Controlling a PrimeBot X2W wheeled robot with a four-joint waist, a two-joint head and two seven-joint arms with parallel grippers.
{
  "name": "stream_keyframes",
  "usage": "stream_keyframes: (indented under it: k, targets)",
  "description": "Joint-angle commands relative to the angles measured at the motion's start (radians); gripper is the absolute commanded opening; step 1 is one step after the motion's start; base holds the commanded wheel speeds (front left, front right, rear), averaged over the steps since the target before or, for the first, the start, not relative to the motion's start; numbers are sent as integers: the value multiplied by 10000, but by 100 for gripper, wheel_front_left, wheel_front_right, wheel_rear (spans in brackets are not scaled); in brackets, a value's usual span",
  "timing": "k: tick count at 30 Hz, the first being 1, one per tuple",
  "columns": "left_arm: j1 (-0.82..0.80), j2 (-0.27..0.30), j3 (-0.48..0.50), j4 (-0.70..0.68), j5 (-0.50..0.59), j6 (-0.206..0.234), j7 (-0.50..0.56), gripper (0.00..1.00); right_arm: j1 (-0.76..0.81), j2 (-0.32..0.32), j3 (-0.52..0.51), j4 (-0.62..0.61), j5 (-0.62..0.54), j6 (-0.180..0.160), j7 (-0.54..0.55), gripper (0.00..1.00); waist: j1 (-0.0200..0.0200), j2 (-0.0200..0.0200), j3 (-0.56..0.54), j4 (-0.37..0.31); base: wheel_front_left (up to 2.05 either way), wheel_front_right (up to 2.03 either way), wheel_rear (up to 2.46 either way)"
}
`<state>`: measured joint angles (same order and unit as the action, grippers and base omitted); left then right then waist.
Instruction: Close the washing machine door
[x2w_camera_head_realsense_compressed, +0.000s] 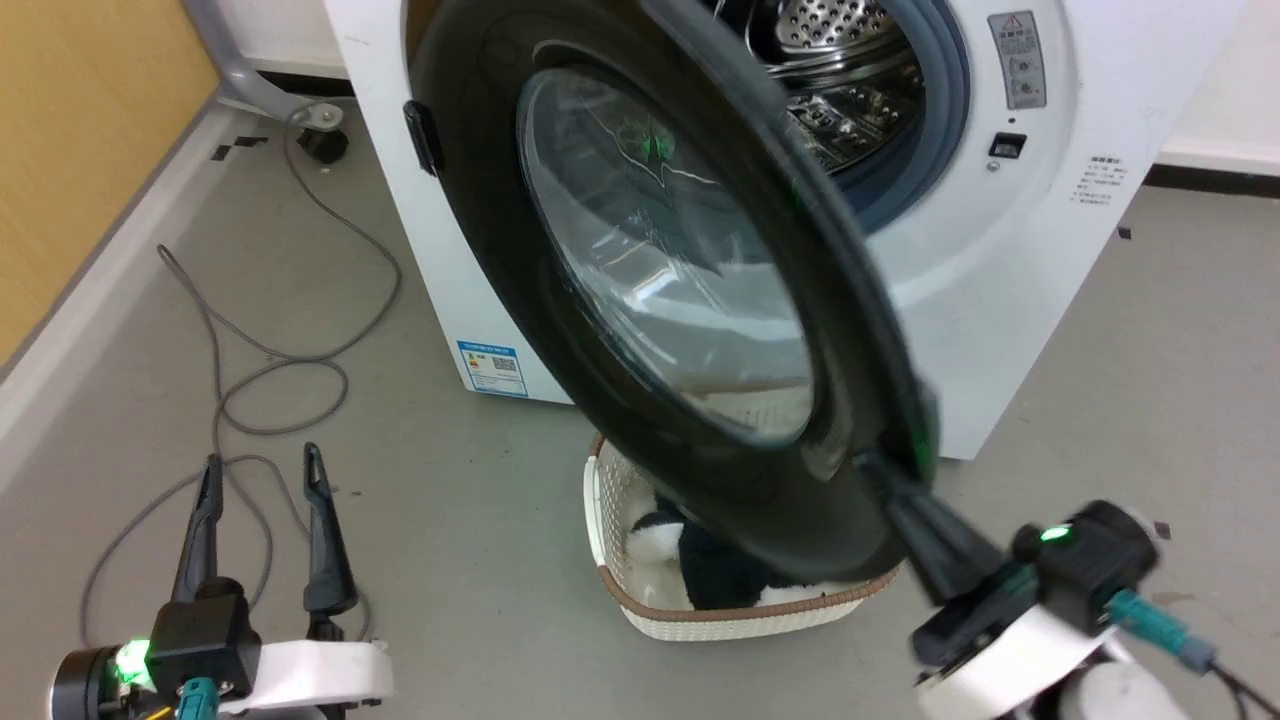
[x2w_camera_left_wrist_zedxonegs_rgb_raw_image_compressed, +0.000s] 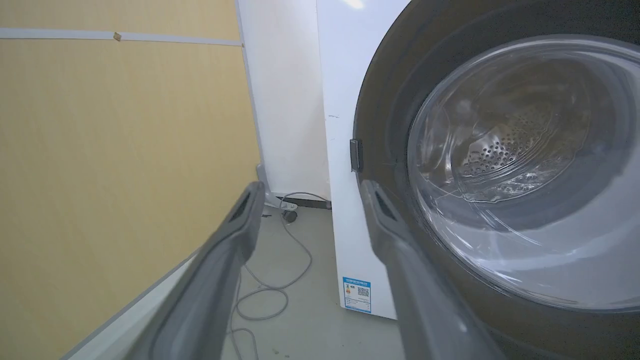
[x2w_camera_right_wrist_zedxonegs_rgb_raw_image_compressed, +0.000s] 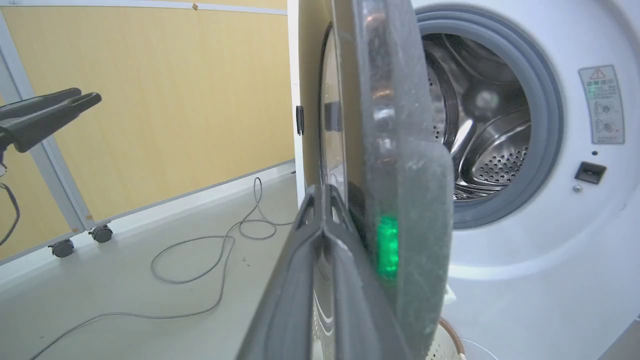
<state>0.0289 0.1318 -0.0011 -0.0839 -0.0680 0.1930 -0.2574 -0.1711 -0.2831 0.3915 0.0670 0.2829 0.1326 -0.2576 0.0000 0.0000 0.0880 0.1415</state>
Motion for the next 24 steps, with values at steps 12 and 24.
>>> stream_keyframes:
  k: [12,24]
  targets:
    - [-969,-361,-67,35,302,-348,-43,100,-1767,87,-1996,1940,154,-19,-42,0,0,0,1096,-81,0,0,0]
    - [-2113,-555,-232,-157,422,-468,-43,100,-4596,-310,-3143,3936,-233,-19,-42,0,0,0,2668,135,0,0,0]
